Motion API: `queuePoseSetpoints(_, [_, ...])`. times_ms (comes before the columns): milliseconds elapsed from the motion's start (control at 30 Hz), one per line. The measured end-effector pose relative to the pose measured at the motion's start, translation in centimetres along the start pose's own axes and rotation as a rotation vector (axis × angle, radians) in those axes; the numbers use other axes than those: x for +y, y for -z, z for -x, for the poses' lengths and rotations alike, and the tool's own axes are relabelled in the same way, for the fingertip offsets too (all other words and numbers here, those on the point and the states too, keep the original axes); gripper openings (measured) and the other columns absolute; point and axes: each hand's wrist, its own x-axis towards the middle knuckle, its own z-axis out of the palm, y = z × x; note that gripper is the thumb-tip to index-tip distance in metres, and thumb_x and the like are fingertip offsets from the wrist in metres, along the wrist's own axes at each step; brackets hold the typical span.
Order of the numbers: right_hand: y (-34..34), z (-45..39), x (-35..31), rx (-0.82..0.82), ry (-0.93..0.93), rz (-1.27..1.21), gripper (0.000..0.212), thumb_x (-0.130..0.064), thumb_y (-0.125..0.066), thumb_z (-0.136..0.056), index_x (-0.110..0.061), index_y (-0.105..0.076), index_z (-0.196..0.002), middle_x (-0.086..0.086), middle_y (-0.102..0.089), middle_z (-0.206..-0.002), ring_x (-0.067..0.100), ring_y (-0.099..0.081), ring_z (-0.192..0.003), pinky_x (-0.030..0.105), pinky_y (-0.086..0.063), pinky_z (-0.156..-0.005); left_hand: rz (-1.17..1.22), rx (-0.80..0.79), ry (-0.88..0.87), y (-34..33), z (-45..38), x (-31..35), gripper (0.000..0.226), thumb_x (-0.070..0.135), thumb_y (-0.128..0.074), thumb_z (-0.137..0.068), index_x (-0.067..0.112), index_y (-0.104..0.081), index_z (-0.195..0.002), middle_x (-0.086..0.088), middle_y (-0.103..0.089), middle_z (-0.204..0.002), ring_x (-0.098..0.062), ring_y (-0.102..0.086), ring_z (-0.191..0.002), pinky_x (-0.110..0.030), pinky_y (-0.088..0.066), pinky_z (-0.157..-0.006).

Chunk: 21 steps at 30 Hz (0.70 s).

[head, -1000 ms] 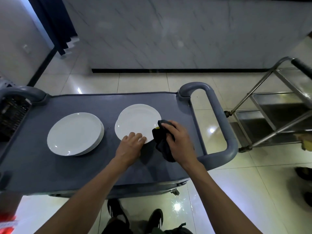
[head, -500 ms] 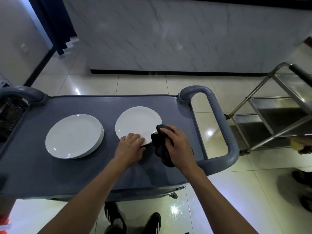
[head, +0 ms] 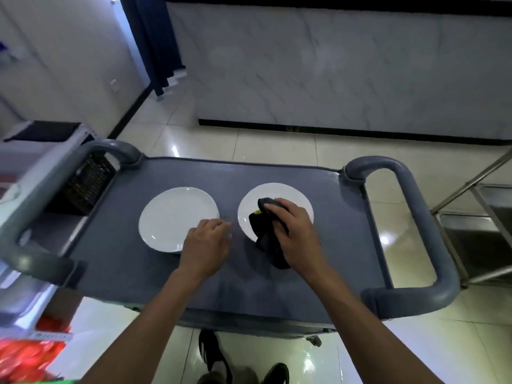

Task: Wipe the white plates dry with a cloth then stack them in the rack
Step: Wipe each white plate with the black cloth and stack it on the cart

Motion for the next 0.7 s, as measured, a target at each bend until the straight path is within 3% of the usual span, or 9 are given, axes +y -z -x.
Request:
queuePoseSetpoints(100, [-2.1, -1.2, -1.5, -0.027, 0.038, -0.017, 0.04, -0.005, -0.058, -0.097, -0.02, -0.063, -0.133, -0.001, -0.055, -0.14, 0.024, -0.049, -0.125, 0.045, -0.043, -0.104, 0.025, 0.052, 0.08, 1.0, 0.5, -3.2, 0.025, 0.016, -0.072, -0.088, 0.012, -0.074, -0.112, -0.007, -0.072, -0.114, -0.035, -0.064, -0.105, -0.047, -0.053, -0.079])
queuePoseSetpoints(333, [-7.5, -4.7, -5.6, -0.105, 0.123, -0.054, 0.041, -0.001, -0.057, -0.096, -0.018, -0.064, -0.133, 0.002, -0.056, -0.139, 0.027, -0.052, -0.122, 0.047, -0.043, -0.103, 0.171, 0.102, 0.432, 3.4, 1.3, -10.6, 0.031, 0.018, -0.068, -0.092, 0.012, -0.071, -0.122, -0.009, -0.067, -0.126, -0.032, -0.056, -0.12, -0.044, -0.046, -0.1])
queuePoseSetpoints(533, [-11.9, -7.7, -8.3, -0.161, 0.16, -0.075, 0.04, 0.002, -0.056, -0.095, -0.014, -0.066, -0.13, 0.005, -0.058, -0.138, 0.029, -0.054, -0.124, 0.046, -0.043, -0.104, 0.14, -0.027, 0.583, 4.6, 0.7, -16.0, 0.041, 0.033, -0.061, -0.095, 0.018, -0.062, -0.133, -0.004, -0.059, -0.136, -0.029, -0.053, -0.124, -0.044, -0.047, -0.098])
queuePoseSetpoints(700, [-15.0, -9.9, -9.7, -0.169, 0.17, -0.067, 0.041, 0.002, -0.055, -0.094, -0.014, -0.065, -0.131, 0.004, -0.058, -0.138, 0.027, -0.053, -0.124, 0.045, -0.042, -0.106, 0.196, -0.076, 0.628, 3.7, -0.4, -18.9, 0.023, 0.039, -0.063, -0.091, 0.023, -0.065, -0.107, -0.004, -0.063, -0.11, -0.03, -0.057, -0.104, -0.041, -0.051, -0.082])
